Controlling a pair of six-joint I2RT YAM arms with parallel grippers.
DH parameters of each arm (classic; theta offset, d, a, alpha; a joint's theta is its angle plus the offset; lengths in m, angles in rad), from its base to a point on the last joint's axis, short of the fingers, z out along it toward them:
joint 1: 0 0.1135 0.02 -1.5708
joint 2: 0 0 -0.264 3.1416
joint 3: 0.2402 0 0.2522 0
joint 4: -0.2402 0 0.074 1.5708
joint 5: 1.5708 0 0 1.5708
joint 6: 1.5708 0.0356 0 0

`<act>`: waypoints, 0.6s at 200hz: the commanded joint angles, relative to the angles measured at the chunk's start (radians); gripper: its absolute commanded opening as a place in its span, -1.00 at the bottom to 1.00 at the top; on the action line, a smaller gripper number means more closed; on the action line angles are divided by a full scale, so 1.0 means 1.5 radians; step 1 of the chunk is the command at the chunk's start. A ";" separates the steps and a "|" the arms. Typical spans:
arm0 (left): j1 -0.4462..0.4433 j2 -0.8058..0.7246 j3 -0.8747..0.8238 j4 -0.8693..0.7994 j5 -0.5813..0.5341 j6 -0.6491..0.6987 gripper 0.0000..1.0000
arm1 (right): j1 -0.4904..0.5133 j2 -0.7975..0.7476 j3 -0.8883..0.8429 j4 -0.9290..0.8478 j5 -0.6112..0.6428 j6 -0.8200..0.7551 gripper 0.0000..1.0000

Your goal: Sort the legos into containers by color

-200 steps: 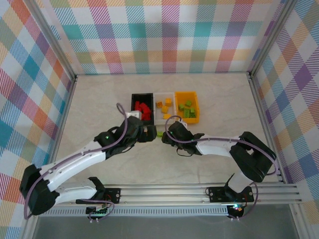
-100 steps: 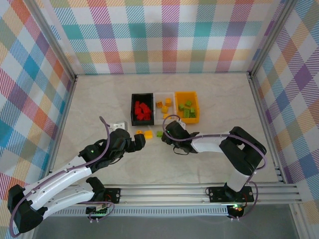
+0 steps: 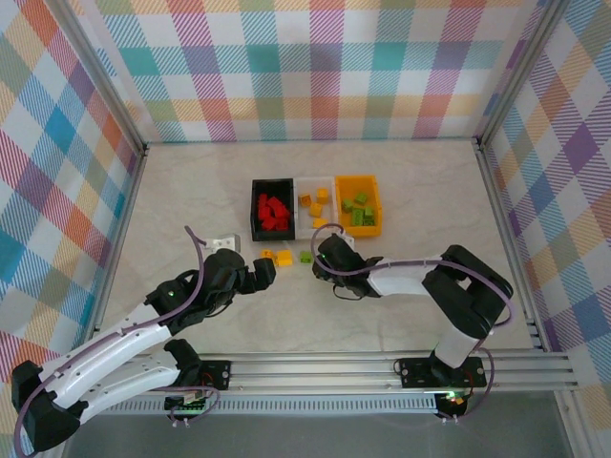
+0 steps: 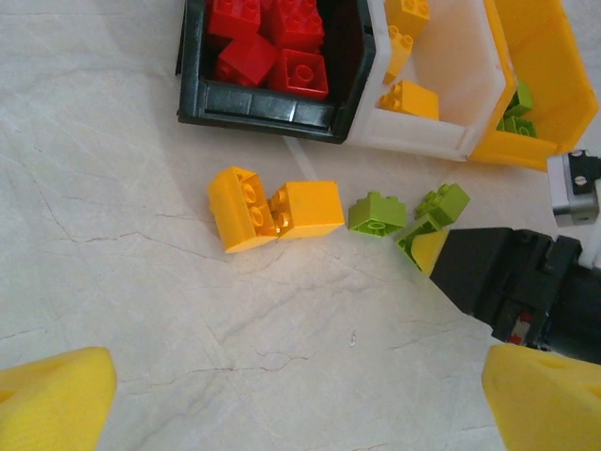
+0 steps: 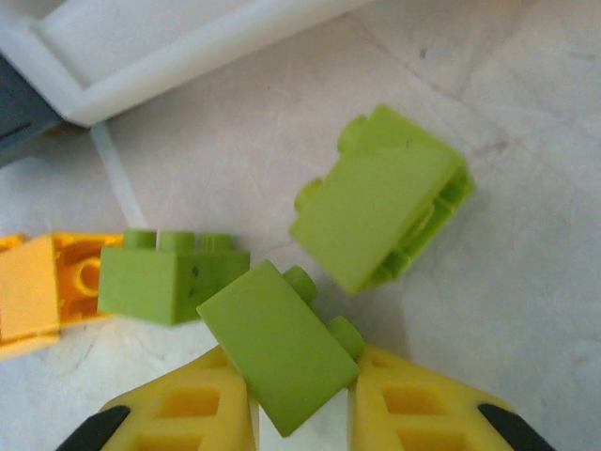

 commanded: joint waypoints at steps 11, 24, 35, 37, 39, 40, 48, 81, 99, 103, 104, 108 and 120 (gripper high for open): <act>-0.004 -0.009 -0.011 -0.012 -0.013 -0.004 1.00 | 0.026 -0.083 -0.034 -0.014 0.017 -0.019 -0.63; -0.005 -0.008 -0.014 -0.010 -0.017 -0.003 1.00 | 0.033 -0.120 -0.045 -0.035 0.019 -0.026 -0.64; -0.004 -0.008 -0.017 -0.009 -0.019 -0.003 1.00 | 0.034 -0.157 -0.051 -0.057 0.021 -0.034 -0.64; -0.004 -0.008 -0.017 -0.009 -0.020 -0.003 1.00 | 0.034 -0.165 -0.051 -0.061 0.023 -0.037 -0.64; -0.004 -0.007 -0.018 -0.008 -0.022 -0.003 1.00 | 0.034 -0.170 -0.051 -0.066 0.024 -0.040 -0.64; -0.004 -0.007 -0.018 -0.009 -0.022 -0.002 1.00 | 0.034 -0.175 -0.051 -0.069 0.025 -0.042 -0.64; -0.004 -0.008 -0.021 -0.011 -0.029 -0.005 1.00 | 0.033 -0.206 -0.047 -0.095 0.037 -0.058 -0.64; -0.004 0.000 -0.028 -0.004 -0.038 -0.008 1.00 | -0.034 -0.262 0.039 -0.219 0.050 -0.147 -0.67; -0.004 0.012 -0.025 -0.010 -0.042 -0.008 1.00 | -0.100 -0.250 0.088 -0.254 0.040 -0.180 -0.67; -0.004 0.014 -0.025 -0.011 -0.043 -0.008 1.00 | -0.116 -0.244 0.098 -0.260 0.037 -0.184 -0.67; -0.004 0.015 -0.025 -0.011 -0.044 -0.008 1.00 | -0.120 -0.242 0.100 -0.262 0.035 -0.185 -0.67; -0.004 0.016 -0.026 -0.011 -0.044 -0.008 1.00 | -0.137 -0.234 0.109 -0.263 0.026 -0.189 -0.67; -0.004 0.018 -0.026 -0.012 -0.045 -0.008 1.00 | -0.182 -0.201 0.138 -0.264 0.003 -0.197 -0.67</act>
